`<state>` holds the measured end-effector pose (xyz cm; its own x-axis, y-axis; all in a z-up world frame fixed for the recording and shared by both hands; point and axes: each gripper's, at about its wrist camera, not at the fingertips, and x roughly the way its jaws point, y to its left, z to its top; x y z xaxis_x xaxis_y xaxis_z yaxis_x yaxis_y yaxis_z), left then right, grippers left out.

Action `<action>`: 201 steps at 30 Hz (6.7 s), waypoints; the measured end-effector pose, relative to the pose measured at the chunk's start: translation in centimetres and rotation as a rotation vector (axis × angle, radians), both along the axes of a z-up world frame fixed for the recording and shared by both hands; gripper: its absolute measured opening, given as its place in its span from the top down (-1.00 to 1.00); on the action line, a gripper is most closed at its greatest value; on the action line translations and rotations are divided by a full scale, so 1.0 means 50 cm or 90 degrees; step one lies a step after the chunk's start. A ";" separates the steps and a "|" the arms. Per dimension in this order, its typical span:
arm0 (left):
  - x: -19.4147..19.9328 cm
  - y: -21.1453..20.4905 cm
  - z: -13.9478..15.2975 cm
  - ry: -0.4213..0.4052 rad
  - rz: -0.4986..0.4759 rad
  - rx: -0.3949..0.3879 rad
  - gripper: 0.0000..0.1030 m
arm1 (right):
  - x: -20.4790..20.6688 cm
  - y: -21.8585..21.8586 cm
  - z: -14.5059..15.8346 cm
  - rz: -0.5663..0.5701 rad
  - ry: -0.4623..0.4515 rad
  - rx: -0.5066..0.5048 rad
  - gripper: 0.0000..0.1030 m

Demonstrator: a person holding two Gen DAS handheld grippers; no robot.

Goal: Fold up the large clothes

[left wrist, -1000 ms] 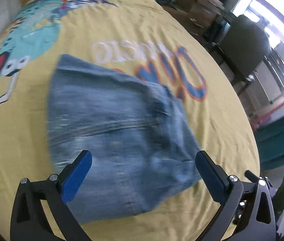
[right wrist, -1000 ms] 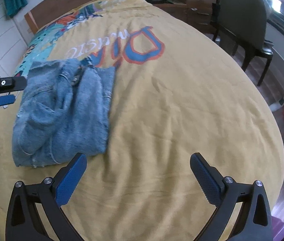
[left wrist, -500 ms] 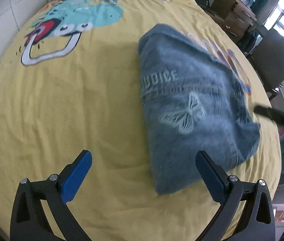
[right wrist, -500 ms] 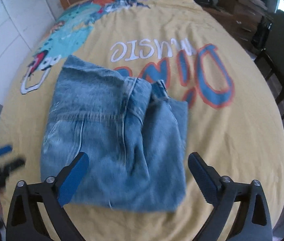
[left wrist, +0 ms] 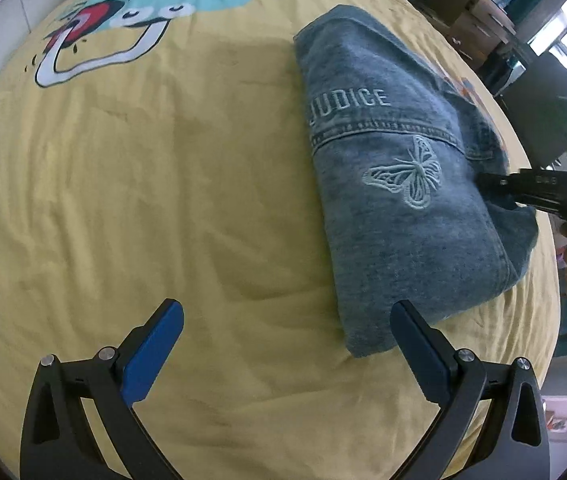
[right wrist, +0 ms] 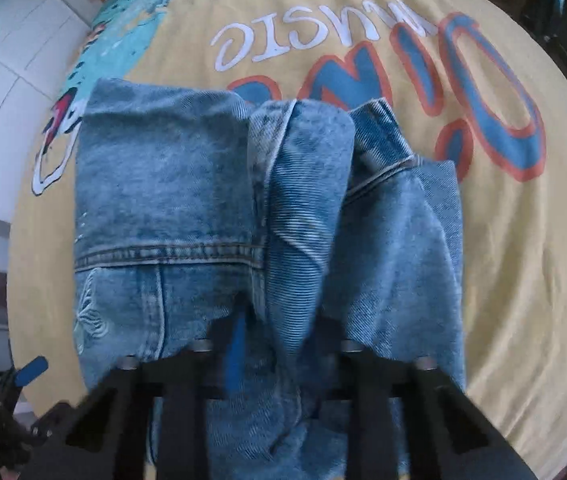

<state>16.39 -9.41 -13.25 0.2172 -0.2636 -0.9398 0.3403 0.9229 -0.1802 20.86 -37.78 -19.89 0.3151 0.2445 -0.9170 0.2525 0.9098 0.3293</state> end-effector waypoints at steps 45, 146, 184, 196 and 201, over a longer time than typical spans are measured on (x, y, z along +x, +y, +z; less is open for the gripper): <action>0.157 -0.233 -0.017 0.032 -0.044 -0.038 -0.98 | -0.096 -0.098 0.011 -0.044 -0.041 -0.073 -0.99; -0.100 0.088 -0.101 -0.115 0.036 -0.042 -1.00 | -0.217 0.264 -0.078 0.046 -0.166 -0.066 -0.99; -0.392 0.201 0.218 -0.269 0.141 0.100 -0.98 | -0.632 0.175 0.286 -0.053 -0.276 -0.244 -0.99; -0.399 0.193 0.213 -0.257 0.136 0.099 -0.98 | -0.637 0.176 0.283 -0.046 -0.272 -0.240 -1.00; -0.399 0.185 0.206 -0.249 0.130 0.105 -0.98 | -0.634 0.179 0.281 -0.042 -0.270 -0.244 -0.99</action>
